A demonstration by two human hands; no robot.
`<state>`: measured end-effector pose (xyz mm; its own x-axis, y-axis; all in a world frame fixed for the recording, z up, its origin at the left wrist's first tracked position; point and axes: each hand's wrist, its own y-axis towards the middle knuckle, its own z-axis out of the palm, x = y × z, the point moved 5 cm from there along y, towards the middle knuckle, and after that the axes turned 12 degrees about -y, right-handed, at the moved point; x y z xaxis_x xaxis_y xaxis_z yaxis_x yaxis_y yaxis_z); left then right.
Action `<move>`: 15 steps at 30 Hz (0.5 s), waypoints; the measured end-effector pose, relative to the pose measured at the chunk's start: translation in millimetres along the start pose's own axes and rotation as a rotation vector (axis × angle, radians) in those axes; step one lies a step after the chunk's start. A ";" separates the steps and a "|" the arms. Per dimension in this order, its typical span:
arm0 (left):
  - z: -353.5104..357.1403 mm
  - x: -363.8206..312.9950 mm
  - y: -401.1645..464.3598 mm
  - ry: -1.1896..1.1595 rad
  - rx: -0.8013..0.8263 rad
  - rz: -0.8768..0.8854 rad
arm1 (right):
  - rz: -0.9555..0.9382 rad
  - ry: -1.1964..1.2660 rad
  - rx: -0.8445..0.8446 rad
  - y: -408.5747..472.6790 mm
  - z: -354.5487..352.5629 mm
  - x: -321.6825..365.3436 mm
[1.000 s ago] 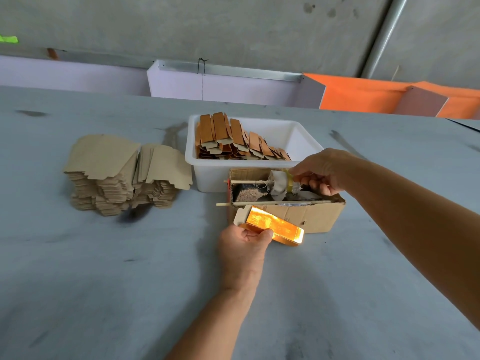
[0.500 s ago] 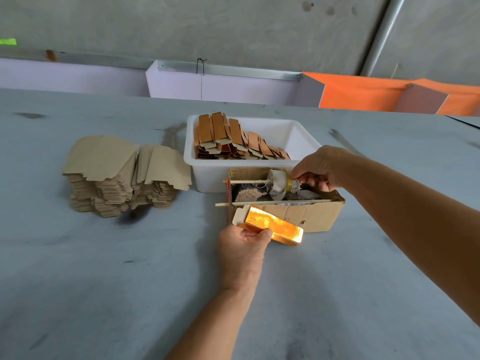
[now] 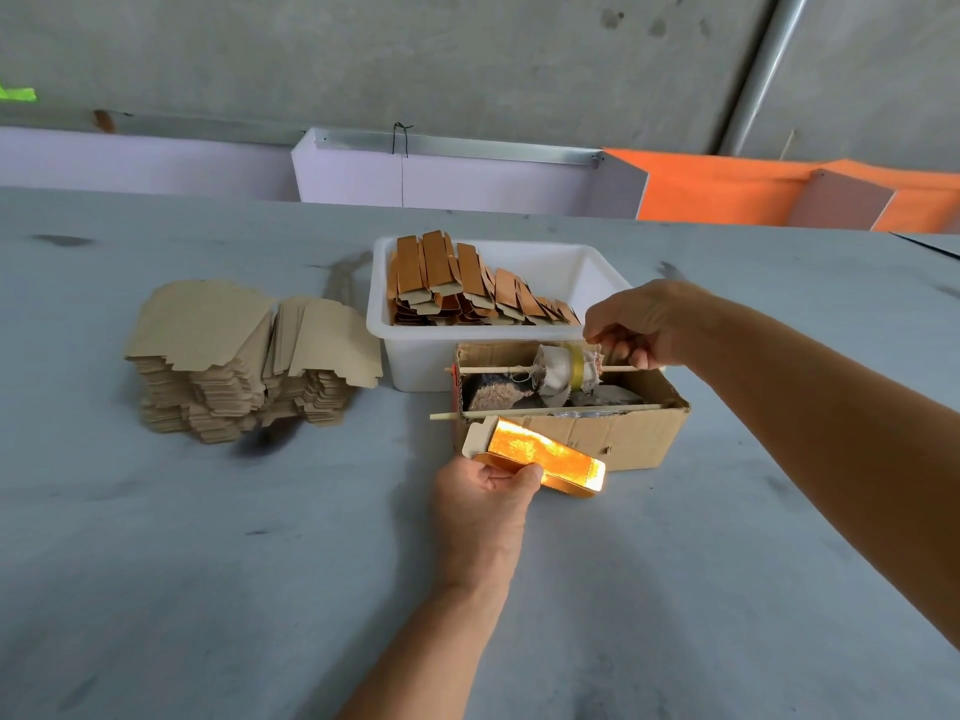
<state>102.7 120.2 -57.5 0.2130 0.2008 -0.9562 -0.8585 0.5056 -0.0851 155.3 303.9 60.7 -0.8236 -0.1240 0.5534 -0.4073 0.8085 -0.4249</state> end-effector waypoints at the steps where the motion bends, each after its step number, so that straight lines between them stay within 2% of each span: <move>1: 0.3 -0.3 -0.6 -0.001 0.011 -0.005 | -0.003 0.015 -0.001 0.1 -1.5 -0.1; 7: -1.4 -2.1 -7.0 -0.043 0.066 -0.038 | -0.013 0.133 -0.059 -0.7 -8.6 -10.4; 11: -15.7 -1.9 -8.1 -0.065 -0.003 -0.090 | -0.027 0.201 -0.106 -5.2 -15.0 -20.1; 15: -34.8 -5.6 -8.3 0.018 -0.060 -0.134 | -0.068 0.191 -0.181 -12.6 -21.5 -30.2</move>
<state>92.4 85.7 -61.2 0.3196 0.1191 -0.9400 -0.8494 0.4758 -0.2285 193.8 309.8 64.7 -0.7005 -0.0850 0.7086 -0.3679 0.8938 -0.2566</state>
